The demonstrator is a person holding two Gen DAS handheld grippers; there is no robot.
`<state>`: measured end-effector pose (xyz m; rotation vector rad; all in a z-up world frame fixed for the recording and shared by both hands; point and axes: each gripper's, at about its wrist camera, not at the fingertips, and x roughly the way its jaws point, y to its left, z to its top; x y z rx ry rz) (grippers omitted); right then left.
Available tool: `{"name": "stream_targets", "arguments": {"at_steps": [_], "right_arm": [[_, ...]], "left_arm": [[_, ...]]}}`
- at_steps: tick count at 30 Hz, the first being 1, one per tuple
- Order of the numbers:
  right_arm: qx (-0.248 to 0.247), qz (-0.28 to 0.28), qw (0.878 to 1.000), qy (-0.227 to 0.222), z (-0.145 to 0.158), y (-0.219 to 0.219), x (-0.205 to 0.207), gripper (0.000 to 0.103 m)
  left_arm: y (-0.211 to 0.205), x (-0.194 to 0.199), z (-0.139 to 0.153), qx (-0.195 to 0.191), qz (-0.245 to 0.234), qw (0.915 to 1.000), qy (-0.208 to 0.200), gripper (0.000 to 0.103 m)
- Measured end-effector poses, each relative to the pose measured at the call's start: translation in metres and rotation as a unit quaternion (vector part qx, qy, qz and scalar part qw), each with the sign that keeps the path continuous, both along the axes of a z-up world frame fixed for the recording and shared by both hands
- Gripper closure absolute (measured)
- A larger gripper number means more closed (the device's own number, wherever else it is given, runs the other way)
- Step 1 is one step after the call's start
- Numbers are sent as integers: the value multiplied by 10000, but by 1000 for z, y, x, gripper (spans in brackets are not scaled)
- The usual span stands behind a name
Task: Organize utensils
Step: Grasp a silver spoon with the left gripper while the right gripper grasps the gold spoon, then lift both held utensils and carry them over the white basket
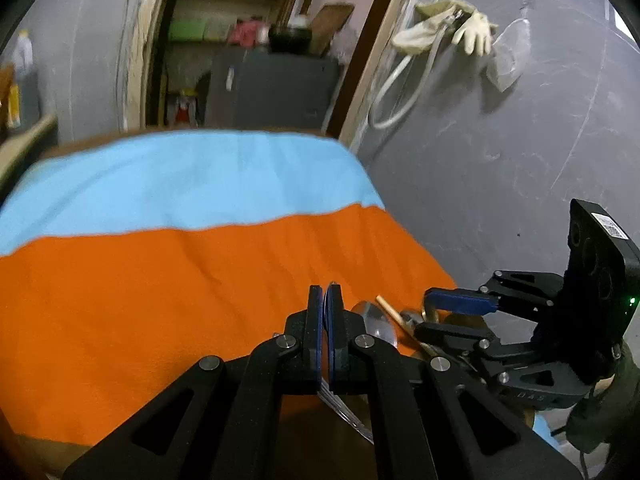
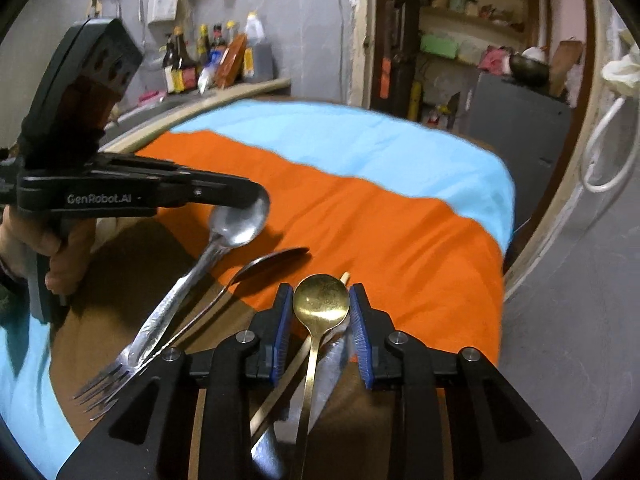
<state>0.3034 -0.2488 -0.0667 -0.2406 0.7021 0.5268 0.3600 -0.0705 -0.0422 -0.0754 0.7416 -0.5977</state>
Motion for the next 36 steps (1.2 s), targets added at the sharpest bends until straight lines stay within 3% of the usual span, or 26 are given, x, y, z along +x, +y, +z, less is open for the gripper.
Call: {"name": "stream_targets", "arguments": {"at_steps": [7,16,22,30,36], "right_arm": [[70,-190,9939,-1086,22,2,-38,77],[390,-395,9718,-2293,48,6,-79,78],[896,-392,9573,-2719,80,7,-95,78],[1401,-105,9356,-3240,126,39,-112,77],[1819,184,9247,-3339,151,75,-113,77]], "left_arm": [[-9,-44,20,326,438,9919,-1150,103],[-6,-85,40,69,925,9731,-2107,103],[9,-109,60,-46,1192,9588,-2580,103],[47,-141,97,-87,1607,9367,-3110,103],[85,-161,122,-146,1930,9208,-3387,103]]}}
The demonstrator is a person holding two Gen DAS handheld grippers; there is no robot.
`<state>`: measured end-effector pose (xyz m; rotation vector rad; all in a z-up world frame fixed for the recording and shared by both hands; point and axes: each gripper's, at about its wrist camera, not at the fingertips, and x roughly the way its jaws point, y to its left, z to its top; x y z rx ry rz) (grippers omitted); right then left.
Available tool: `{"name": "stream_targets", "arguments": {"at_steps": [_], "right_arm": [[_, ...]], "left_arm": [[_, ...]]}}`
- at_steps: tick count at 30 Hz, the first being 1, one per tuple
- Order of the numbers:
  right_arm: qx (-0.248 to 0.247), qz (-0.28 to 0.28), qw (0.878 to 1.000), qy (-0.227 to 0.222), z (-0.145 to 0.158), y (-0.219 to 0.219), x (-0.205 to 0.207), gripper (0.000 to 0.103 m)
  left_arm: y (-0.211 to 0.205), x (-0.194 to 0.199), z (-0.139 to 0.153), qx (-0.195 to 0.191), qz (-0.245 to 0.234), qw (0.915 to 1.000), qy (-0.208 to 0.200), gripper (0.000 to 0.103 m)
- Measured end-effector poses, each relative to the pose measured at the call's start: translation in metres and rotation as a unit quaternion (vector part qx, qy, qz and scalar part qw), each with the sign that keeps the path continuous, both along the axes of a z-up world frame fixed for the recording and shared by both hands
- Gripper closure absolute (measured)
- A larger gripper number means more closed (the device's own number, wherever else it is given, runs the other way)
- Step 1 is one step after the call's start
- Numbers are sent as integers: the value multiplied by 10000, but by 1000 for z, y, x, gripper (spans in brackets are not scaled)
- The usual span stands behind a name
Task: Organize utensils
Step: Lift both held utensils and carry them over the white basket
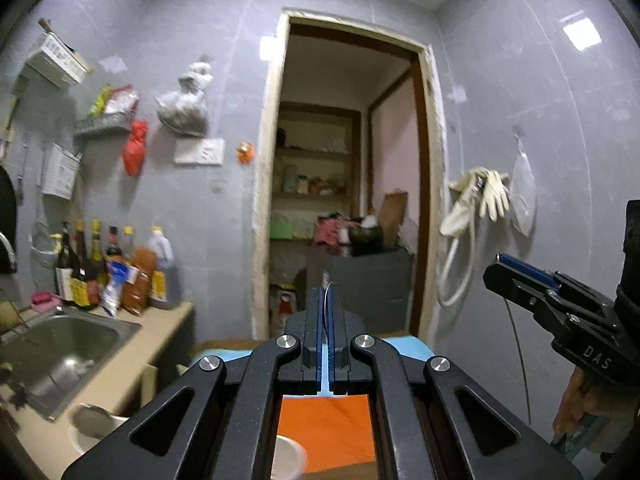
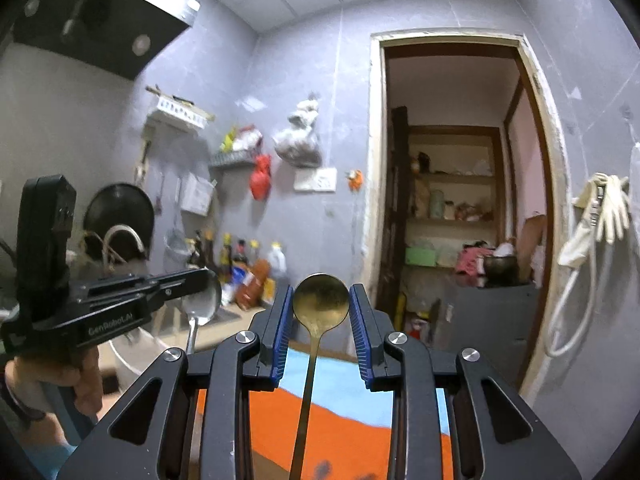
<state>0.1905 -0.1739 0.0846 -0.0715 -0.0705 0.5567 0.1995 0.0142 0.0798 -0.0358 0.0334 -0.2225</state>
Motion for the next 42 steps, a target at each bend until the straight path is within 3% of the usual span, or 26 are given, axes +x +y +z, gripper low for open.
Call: {"name": "stream_targets", "arguments": {"at_steps": [10,19,25,33,42], "right_arm": [[651,614,9960,-36,24,71,17,77],[1206,758,9898,84,-2,107,39,77],[1323,706,9886,86,-23,116,53,77],[1182,635,9909,54,-44,128,60,77],[926,579,9940,82,-58,136,58,77]], "left_arm": [[90,-25,21,-127,985,9946,-289,103],[149,-22,-8,-89,1894,9815,-278,103],[152,-17,-38,126,2211,9746,-340,103],[129,-10,-68,749,2598,9604,-675,103],[118,-1,-88,827,2451,9643,-558,103]]}}
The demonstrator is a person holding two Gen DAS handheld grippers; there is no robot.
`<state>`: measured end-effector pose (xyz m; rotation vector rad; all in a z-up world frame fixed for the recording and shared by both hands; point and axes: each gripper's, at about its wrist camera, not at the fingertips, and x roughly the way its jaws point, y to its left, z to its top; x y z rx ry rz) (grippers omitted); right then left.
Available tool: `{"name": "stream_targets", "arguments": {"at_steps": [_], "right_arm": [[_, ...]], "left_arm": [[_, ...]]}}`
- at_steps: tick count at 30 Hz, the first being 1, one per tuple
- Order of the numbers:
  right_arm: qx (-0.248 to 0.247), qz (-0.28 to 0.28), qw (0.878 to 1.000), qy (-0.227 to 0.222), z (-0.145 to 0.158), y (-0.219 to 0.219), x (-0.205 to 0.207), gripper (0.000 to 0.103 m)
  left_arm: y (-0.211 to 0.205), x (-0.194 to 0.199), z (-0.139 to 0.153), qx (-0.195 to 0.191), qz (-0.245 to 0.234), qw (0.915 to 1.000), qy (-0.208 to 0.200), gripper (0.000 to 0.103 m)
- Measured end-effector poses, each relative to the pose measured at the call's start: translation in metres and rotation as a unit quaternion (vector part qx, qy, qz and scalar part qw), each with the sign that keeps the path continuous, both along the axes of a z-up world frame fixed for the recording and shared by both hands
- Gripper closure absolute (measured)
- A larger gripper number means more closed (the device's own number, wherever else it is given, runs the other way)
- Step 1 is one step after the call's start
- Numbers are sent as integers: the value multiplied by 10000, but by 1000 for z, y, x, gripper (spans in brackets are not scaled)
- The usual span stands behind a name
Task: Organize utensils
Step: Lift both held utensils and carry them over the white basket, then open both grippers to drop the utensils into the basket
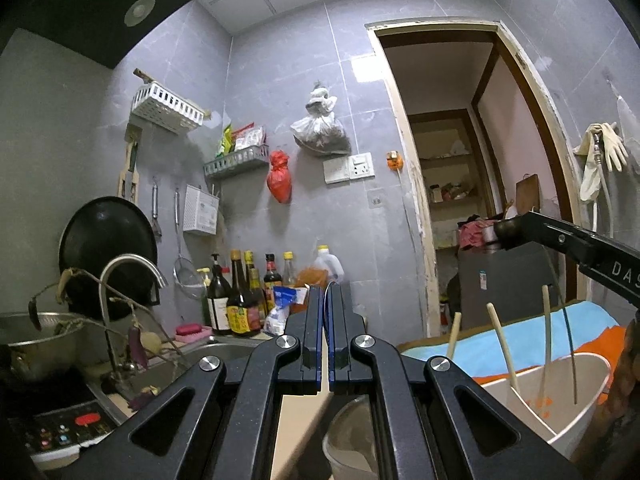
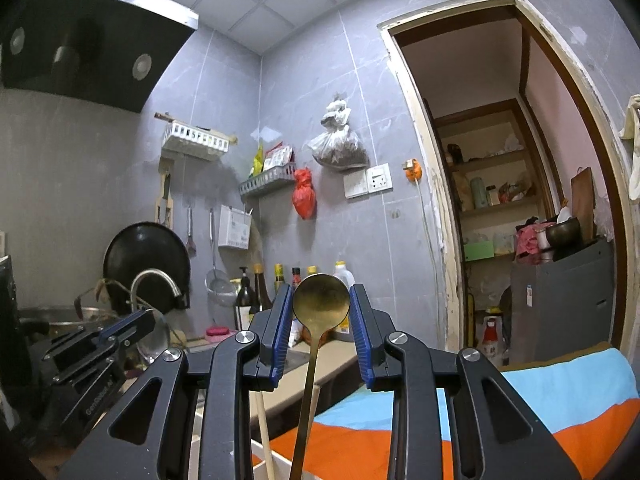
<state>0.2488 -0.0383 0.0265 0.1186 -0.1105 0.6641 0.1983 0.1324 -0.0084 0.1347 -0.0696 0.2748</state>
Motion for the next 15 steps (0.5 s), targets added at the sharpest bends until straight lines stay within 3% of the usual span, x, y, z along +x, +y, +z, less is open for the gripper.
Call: {"name": "stream_targets", "arguments": {"at_steps": [9,15], "right_arm": [[-354,45,9993,138,-8,-2,-5,76],[-524,100,9982,258,-10,-9,-11,75]], "left_arm": [[-2,-4,1,-253,-586,9974,331,101],[4,-7,5,-761,-1233,9870,689,98]]}}
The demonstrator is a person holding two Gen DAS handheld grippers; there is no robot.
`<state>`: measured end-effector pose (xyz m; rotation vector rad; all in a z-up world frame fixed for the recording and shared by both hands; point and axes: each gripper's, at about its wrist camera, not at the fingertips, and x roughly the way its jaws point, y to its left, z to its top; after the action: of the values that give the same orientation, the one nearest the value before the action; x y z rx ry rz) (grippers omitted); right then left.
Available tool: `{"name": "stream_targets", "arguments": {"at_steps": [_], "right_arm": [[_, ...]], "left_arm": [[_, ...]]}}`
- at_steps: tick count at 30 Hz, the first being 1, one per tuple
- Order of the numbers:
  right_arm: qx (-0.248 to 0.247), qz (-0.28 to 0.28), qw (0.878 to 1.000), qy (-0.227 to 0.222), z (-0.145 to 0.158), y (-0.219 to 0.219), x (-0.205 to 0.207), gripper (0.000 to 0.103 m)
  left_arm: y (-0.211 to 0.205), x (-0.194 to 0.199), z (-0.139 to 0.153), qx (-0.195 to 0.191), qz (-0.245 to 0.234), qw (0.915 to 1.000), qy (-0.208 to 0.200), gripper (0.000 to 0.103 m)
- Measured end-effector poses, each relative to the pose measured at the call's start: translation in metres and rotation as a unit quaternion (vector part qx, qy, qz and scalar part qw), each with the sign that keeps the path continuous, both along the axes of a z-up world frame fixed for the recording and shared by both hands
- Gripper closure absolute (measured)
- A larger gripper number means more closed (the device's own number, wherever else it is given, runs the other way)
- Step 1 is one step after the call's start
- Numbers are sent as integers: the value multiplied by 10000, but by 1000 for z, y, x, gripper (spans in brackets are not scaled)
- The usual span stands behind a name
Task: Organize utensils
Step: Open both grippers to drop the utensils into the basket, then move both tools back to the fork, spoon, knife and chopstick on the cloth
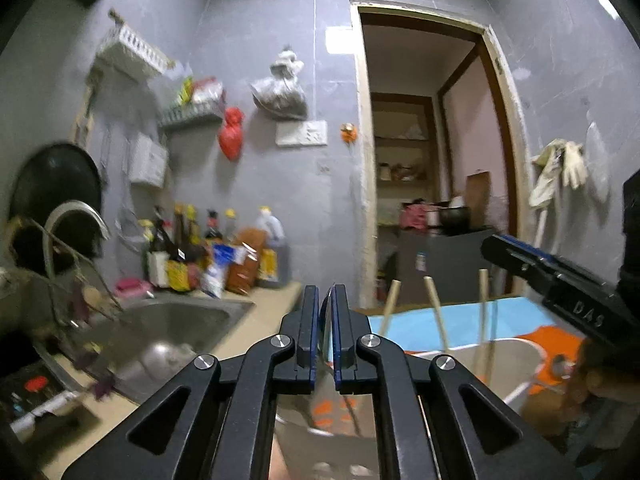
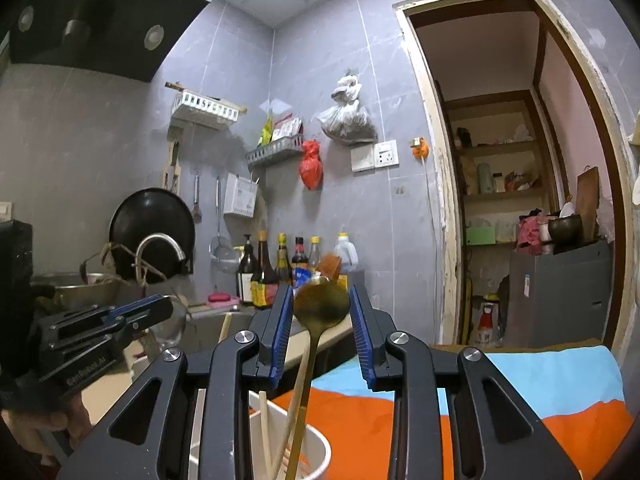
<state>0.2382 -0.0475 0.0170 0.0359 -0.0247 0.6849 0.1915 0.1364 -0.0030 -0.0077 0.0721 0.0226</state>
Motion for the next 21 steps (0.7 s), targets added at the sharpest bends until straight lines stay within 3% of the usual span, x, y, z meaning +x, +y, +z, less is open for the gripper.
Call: {"name": "stream_targets", "arguments": {"at_steps": [3,7,11,13,16,21], "right_arm": [[0,27,10000,44,3,-6,-3,68],[21,31,9999,95,6,-15,-10,66],[140,-21,9998,150,13,-31,-18,48],[181,-60,9997,150,17,-39,-23,44],[268,-165,9994,119,24,-57,-34,28],[328,-351,9988,91,36,-86,-52,12]], "left_arm": [[3,-1,3,-259,-329,9990,150,93],[6,-5,11,-664,-682,9951,265,67],[6,-12,22,-944,-786,9919,319,59],[5,-16,29,-1083,-825,9902,311,46],[1,-22,39,-1211,-896,9881,318,33],[-20,-32,54,-1169,-915,9884,313,13]]}}
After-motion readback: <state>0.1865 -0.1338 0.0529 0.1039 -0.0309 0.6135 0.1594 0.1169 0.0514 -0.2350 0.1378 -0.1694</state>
